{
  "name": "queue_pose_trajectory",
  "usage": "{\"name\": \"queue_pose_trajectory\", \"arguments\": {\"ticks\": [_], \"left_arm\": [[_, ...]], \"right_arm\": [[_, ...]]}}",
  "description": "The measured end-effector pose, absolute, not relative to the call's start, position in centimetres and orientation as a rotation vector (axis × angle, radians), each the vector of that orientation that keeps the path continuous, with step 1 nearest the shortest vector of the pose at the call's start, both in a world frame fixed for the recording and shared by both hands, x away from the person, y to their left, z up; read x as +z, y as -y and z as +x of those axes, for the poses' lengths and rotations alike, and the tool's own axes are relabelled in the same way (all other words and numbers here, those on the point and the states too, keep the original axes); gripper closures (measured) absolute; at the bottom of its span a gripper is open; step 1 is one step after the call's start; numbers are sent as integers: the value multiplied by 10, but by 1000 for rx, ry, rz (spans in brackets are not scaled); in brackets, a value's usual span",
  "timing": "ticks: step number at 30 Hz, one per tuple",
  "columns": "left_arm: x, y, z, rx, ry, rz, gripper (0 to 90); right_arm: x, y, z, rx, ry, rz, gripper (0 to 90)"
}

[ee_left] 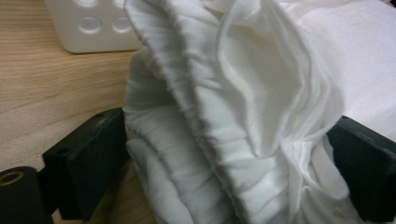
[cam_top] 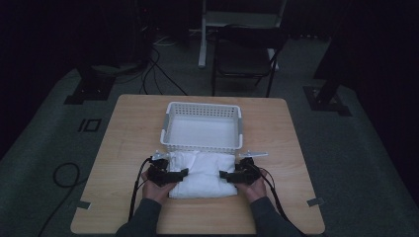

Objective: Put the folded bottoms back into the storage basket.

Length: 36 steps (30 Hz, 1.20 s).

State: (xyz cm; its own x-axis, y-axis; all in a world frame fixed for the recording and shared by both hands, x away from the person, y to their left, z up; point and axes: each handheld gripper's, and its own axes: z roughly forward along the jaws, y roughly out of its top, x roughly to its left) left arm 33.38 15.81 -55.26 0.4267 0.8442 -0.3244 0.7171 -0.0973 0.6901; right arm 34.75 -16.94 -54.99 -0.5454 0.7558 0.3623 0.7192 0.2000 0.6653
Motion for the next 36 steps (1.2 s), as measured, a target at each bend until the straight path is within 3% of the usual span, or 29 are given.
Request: {"name": "queue_pose_trajectory", "arguments": {"ticks": [1, 6, 12, 14, 19, 36], "left_arm": [[-553, -158, 334, 193, -1332, 1852, 60], [-554, -159, 330, 160, -1323, 1815, 158], [-554, -160, 330, 95, -1305, 1798, 317], [-551, -157, 325, 125, -1264, 1812, 425], [-545, -151, 319, 207, -1230, 1848, 528], [-529, -142, 299, 351, -1204, 1893, 561]], "right_arm": [[-550, 169, 348, 1289, -2399, 1476, 184], [-553, 175, 351, 1429, -2448, 1537, 365], [-555, 177, 353, 1468, -2471, 1558, 419], [-556, 178, 354, 1502, -2482, 1561, 513], [-552, 175, 349, 1495, -2451, 1485, 637], [-536, 167, 329, 1432, -2396, 1363, 670]]}}
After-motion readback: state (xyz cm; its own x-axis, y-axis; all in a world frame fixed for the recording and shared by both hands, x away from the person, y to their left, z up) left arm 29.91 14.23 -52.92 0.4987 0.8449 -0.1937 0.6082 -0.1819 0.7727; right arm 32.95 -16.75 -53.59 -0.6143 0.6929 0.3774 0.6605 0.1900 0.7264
